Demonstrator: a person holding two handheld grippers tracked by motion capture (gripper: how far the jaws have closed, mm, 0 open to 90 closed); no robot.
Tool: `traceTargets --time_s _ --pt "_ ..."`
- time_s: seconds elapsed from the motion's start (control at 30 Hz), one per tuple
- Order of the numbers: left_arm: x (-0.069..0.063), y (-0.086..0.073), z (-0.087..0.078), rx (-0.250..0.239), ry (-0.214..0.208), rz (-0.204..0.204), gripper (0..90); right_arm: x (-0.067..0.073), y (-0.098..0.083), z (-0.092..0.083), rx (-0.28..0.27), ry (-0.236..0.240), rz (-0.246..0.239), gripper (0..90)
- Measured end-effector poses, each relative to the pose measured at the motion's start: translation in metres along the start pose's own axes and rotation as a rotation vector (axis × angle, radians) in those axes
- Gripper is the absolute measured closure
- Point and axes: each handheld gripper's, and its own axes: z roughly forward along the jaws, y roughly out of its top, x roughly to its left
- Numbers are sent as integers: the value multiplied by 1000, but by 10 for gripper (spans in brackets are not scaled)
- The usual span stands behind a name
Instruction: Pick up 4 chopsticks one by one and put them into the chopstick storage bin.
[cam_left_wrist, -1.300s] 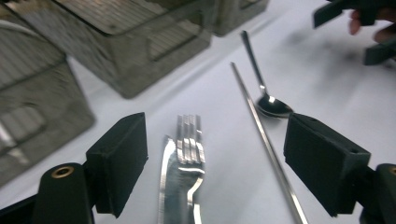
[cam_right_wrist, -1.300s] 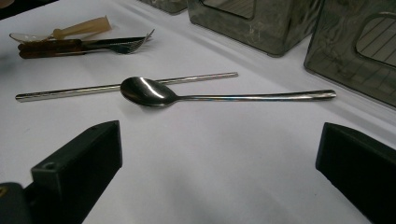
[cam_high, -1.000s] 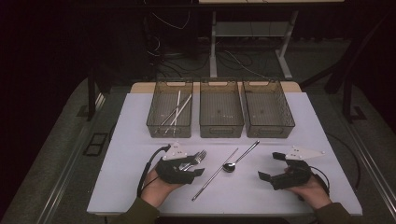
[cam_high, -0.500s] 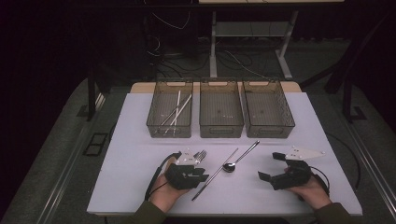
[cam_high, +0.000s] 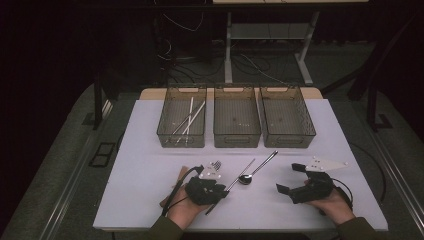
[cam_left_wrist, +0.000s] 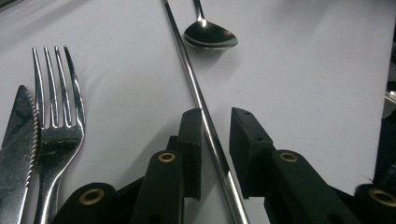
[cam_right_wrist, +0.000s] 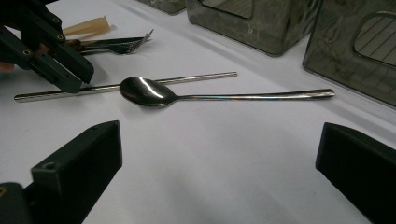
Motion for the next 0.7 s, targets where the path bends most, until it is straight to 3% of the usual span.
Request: traceTargets --time_s 0.2,0.27,0.37,0.7 --pt "-1 0 4 2 13 -17 749 0 0 0 0 0 -1 7" --pt "-1 0 4 9 22 11 764 0 0 0 0 0 -2 7" --pt "-4 0 4 15 47 5 790 0 0 0 1 -1 1 7" --pt "-1 0 1 24 74 3 816 0 0 0 0 1 2 7"
